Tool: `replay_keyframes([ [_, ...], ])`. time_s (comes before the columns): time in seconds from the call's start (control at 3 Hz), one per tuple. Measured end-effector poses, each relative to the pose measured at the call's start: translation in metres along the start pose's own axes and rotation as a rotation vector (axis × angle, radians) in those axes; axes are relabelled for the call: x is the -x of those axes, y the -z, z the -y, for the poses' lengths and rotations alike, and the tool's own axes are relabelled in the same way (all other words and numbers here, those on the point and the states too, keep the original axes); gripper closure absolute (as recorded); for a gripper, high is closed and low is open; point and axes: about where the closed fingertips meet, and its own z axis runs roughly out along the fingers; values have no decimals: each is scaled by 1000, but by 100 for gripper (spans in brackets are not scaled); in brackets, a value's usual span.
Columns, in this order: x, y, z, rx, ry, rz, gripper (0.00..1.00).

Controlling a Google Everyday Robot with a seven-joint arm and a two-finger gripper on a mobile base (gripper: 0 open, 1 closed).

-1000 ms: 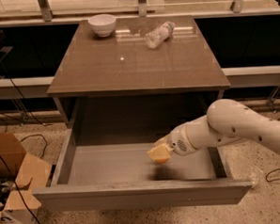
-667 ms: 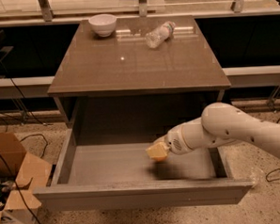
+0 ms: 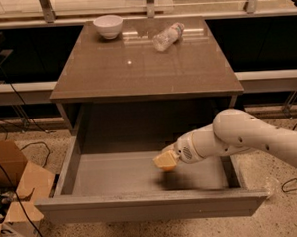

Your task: Place orange into top drawer

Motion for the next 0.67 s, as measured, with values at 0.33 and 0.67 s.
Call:
replay_keyframes([
  [0.33,0,-2,-1,4,2,-2,1],
  [0.67,0,-2,-2,4,2,-2,0],
])
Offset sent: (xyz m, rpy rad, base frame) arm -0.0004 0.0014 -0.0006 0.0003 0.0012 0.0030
